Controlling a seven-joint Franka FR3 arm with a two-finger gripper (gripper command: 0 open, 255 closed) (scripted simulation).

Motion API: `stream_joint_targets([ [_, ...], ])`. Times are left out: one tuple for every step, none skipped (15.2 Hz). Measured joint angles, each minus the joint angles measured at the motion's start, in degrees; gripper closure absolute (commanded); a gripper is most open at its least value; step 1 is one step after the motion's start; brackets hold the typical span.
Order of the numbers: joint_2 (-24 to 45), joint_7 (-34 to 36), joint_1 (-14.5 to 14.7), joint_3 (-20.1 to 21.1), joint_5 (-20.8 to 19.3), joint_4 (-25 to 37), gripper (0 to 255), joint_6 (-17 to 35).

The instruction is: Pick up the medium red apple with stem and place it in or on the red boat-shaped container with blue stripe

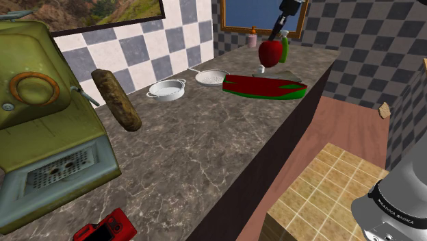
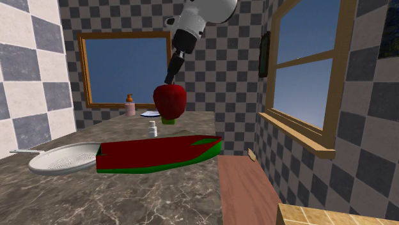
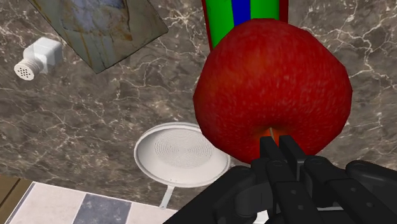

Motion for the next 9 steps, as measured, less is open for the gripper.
stream_joint_targets([
  [0.0,-0.2,0.1,0.1,0.1,-0.7,255,0.7],
  [0.1,-0.4,0.1,0.1,0.2,-1.4,255,1.4],
  [0.0,-0.8,0.2,0.1,0.3,-2.4,255,2.3],
  [0.0,-0.9,0.3,0.2,0.4,-3.1,255,3.0],
  [0.0,-1.2,0.3,0.2,0.6,-3.8,255,3.7],
  [0.0,-1.6,0.3,0.3,0.7,-4.7,255,4.5],
  [0.2,-1.8,0.3,0.3,0.9,-5.2,255,5.1],
  [0.3,-2.0,0.4,0.4,1.1,-5.6,255,5.6],
  [0.2,-2.3,0.4,0.4,1.2,-6.5,255,6.4],
])
